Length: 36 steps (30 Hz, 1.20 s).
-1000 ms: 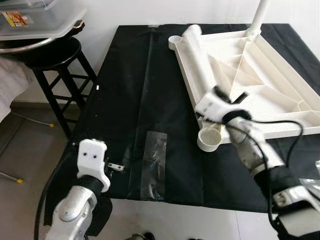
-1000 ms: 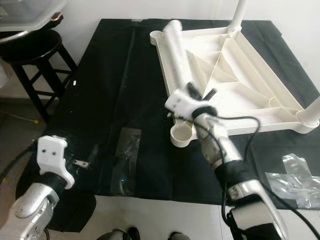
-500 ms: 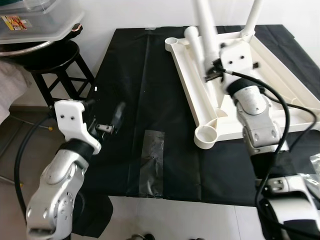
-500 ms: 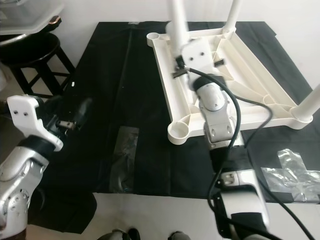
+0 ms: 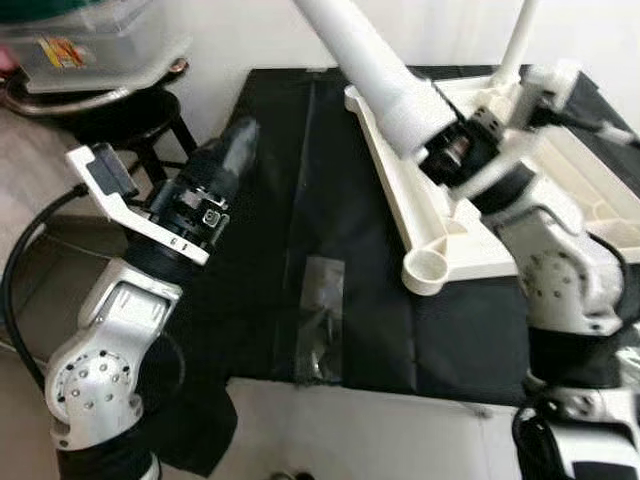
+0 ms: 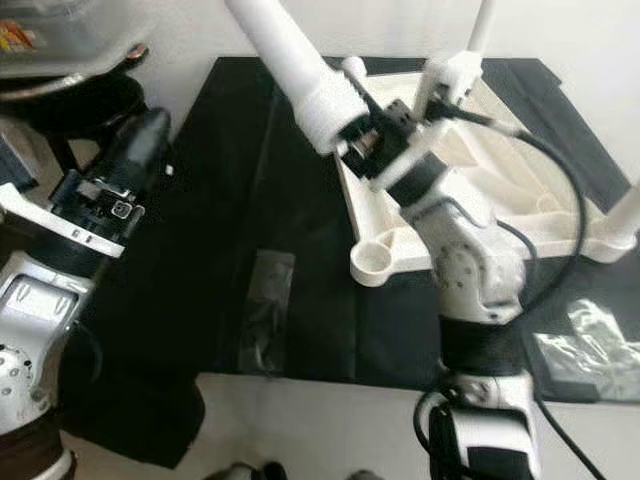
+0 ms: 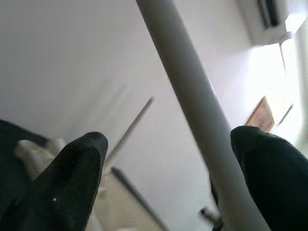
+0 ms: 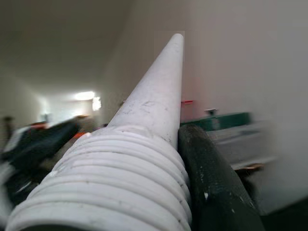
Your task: Building children table
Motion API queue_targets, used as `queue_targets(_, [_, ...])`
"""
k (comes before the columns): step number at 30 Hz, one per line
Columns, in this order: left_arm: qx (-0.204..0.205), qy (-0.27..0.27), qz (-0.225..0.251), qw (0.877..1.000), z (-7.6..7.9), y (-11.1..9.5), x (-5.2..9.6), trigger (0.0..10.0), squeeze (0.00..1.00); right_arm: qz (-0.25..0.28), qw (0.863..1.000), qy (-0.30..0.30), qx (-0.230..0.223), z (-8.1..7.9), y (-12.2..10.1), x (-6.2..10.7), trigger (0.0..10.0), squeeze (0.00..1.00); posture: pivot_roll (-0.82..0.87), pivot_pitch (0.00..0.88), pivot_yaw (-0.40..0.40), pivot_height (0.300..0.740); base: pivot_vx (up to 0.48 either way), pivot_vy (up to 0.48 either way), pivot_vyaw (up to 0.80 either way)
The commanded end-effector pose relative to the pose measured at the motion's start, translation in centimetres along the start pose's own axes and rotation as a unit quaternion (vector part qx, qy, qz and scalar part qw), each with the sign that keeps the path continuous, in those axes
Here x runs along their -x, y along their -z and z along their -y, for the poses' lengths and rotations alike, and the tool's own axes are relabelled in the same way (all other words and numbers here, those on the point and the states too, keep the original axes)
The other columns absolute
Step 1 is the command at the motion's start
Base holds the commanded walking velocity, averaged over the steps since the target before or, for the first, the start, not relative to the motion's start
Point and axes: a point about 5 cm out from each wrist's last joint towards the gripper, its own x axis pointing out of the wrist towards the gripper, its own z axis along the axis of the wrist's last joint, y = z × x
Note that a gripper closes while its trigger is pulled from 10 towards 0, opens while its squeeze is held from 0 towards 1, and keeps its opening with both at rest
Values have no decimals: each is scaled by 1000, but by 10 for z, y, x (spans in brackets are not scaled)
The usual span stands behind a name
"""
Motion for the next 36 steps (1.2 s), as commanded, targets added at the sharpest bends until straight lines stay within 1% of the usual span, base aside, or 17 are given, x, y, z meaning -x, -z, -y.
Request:
queue_targets(1, [51, 1, 16, 999, 0, -3, -1, 10000, 1000, -11, 997, -77, -22, -19, 3, 3, 10000, 0, -65, 107, 57, 740, 0, 0, 0])
queue_targets(3, [78, 10, 21, 997, 1, -4, -4, 10000, 1000, -46, 990, -129, -42, -34, 16, 9, 10000, 0, -65, 107, 57, 740, 0, 0, 0])
queue_targets(4, [78, 10, 21, 997, 1, -4, -4, 10000, 1000, -46, 990, -129, -42, -34, 16, 9, 10000, 0, -65, 107, 57, 740, 0, 0, 0])
queue_targets(6, [93, 15, 22, 995, 2, -5, -6, 10000, 1000, -65, 985, -154, -53, -41, 21, 11, 10000, 0, -62, 105, 54, 740, 0, 0, 0])
queue_targets(10, [104, 13, 21, 994, 1, -7, -6, 10000, 1000, -71, 982, -165, -65, -44, 21, 12, 10000, 0, -62, 104, 54, 740, 0, 0, 0])
queue_targets(11, [112, 15, 22, 993, 1, -8, -6, 10000, 0, -74, 980, -172, -68, -46, 21, 12, 10000, 0, -62, 104, 54, 740, 0, 0, 0])
queue_targets(12, [119, 20, 24, 992, 2, -8, -6, 10000, 0, -78, 979, -177, -67, -47, 22, 13, 10000, 0, -62, 104, 54, 740, 0, 0, 0])
queue_targets(14, [119, 20, 24, 992, 2, -8, -6, 10000, 0, -78, 979, -177, -67, -47, 22, 13, 10000, 0, -62, 104, 54, 740, 0, 0, 0])
queue_targets(15, [125, 22, 27, 992, 2, -10, -7, 8000, 0, -86, 977, -182, -66, -49, 23, 14, 10000, 0, -62, 105, 54, 740, 0, 0, 0])
queue_targets(16, [121, 20, 31, 992, 1, -12, -7, 0, 0, -92, 976, -185, -63, -50, 25, 15, 10000, 0, -59, 105, 52, 740, 0, 0, 0])
queue_targets(18, [118, 17, 33, 992, 1, -13, -7, 0, 0, -97, 976, -187, -61, -51, 26, 16, 10000, 0, -59, 105, 52, 740, 0, 0, 0])
queue_targets(22, [134, 14, 47, 990, 0, -17, -8, 0, 0, -104, 975, -187, -59, -53, 30, 15, 10000, 0, -58, 105, 50, 740, 0, 0, 0])
queue_targets(27, [139, 21, 46, 989, 2, -18, -7, 0, 0, -112, 976, -181, -54, -52, 33, 16, 10000, 0, -58, 105, 48, 740, 0, 0, 0])
queue_targets(30, [143, 21, 42, 989, 2, -18, -6, 0, 0, -121, 975, -181, -53, -52, 34, 16, 10000, 0, -59, 106, 48, 740, 0, 0, 0])
queue_targets(31, [146, 22, 34, 988, 3, -17, -5, 0, 0, -137, 974, -174, -47, -50, 36, 18, 10000, 0, -64, 106, 50, 740, 0, 0, 0])
queue_targets(36, [146, 28, 17, 989, 5, -12, -4, 0, 0, -148, 974, -165, -39, -45, 37, 20, 10000, 0, -66, 105, 49, 740, 0, 0, 0])
